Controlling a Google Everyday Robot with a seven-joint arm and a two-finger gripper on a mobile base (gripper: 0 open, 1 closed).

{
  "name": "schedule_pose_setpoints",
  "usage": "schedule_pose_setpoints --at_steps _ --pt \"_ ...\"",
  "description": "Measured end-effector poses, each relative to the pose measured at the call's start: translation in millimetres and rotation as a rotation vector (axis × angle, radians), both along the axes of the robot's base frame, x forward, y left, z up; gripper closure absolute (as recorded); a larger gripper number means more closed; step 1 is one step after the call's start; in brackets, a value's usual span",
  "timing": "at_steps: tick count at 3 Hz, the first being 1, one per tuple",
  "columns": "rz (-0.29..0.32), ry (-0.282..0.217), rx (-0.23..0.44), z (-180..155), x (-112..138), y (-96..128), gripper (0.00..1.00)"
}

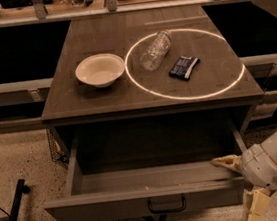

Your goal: Open top drawer

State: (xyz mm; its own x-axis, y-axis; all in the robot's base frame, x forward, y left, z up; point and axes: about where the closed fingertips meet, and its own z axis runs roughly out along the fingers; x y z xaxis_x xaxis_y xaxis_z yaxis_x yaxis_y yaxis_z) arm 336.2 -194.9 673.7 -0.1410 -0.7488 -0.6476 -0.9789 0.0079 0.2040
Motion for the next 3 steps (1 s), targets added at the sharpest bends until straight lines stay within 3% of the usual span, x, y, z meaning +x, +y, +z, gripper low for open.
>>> schedule_pose_setpoints --at_steps 2,3 --pt "-0.042 -0.076 -0.010 21.5 29.8 -8.0 0.00" --pt "-0.100 -0.109 -0.022 35.2 45.2 -35.2 0.00"
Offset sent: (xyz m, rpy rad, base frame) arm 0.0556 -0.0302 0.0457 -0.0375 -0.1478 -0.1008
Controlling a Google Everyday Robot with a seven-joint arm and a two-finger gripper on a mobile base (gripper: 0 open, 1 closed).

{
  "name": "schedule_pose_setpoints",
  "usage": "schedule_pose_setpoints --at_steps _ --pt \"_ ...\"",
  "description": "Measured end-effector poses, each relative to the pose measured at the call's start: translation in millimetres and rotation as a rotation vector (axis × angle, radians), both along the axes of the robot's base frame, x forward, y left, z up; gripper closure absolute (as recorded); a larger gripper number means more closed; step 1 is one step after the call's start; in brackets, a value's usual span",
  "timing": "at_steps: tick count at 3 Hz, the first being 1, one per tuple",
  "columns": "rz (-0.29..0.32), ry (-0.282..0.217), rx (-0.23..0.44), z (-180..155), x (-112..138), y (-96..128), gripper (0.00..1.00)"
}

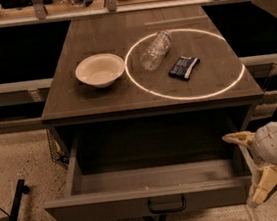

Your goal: Open top drawer

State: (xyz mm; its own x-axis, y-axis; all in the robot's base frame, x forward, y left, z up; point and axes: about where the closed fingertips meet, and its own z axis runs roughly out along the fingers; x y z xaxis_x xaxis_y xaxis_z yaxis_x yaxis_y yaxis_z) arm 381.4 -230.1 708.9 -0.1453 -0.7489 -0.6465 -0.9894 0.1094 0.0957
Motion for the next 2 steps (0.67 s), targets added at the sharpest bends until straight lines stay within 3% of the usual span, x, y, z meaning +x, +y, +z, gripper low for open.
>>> schedule_pose_setpoints --at_steps 1,2 --pt "-0.049 -0.035 0.027 15.3 10.7 -33.5 0.00" --pt "-0.049 -0.035 0.027 15.3 10.7 -33.5 0.00"
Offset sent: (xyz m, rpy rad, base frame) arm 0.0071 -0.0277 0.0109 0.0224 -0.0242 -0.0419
